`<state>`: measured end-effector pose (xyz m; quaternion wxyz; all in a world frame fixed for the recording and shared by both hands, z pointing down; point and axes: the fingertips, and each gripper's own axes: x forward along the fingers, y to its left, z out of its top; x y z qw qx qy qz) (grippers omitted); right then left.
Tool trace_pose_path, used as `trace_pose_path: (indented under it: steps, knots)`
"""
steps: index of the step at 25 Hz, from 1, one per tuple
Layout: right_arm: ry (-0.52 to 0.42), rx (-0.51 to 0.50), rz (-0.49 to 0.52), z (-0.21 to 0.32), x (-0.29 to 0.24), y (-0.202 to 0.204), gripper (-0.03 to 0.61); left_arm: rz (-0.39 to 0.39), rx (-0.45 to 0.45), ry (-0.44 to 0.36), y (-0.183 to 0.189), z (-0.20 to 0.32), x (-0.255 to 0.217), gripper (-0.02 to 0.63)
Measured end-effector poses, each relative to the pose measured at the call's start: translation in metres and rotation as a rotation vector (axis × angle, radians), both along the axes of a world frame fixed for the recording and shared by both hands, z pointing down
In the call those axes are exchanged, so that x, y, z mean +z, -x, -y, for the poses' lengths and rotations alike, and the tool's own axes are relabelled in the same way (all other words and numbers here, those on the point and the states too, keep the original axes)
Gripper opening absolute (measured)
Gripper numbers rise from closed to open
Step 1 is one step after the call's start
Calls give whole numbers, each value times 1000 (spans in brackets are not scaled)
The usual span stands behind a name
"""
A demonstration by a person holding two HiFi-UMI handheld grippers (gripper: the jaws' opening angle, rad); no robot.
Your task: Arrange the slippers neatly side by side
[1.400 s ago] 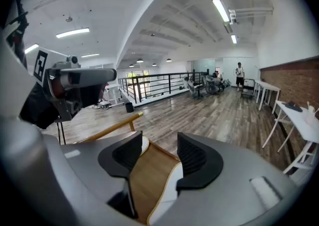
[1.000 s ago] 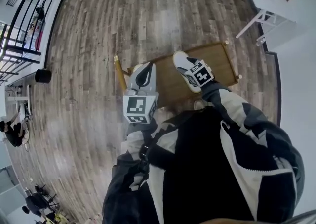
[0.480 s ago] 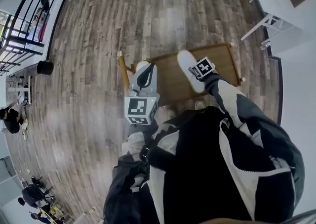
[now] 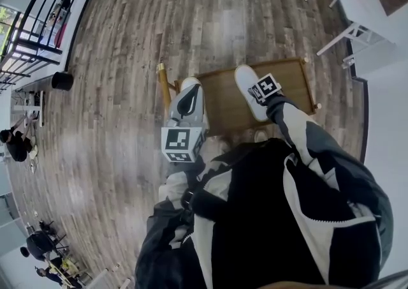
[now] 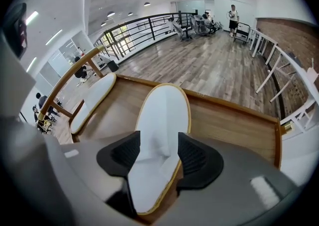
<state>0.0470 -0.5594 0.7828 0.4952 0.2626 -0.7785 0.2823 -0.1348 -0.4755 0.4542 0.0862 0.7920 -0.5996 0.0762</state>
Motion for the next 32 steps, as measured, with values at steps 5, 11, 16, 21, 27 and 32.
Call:
trace_pose_path:
  steps: [5,11,16,21,27,32]
  knots:
    - [13,19,-6,-1,2,-5,60,-13,-2,21,3,-2,4,15]
    - [12,46,23,-1,-2,-6,31,-16,-4,9,5,-1,3,15]
    - [0,78,110,-2,-23,1,30,-35,7,26,3,0,6,15]
    - [-47,89,238,-5,-69,19,29,-51,3,13,5,4,3,15]
    - [-137,102,417,-15,-146,35,29,-60,0,3,6,6,1,15]
    - [-265,81,532,-31,-215,35,31,-68,3,1,6,6,1,15]
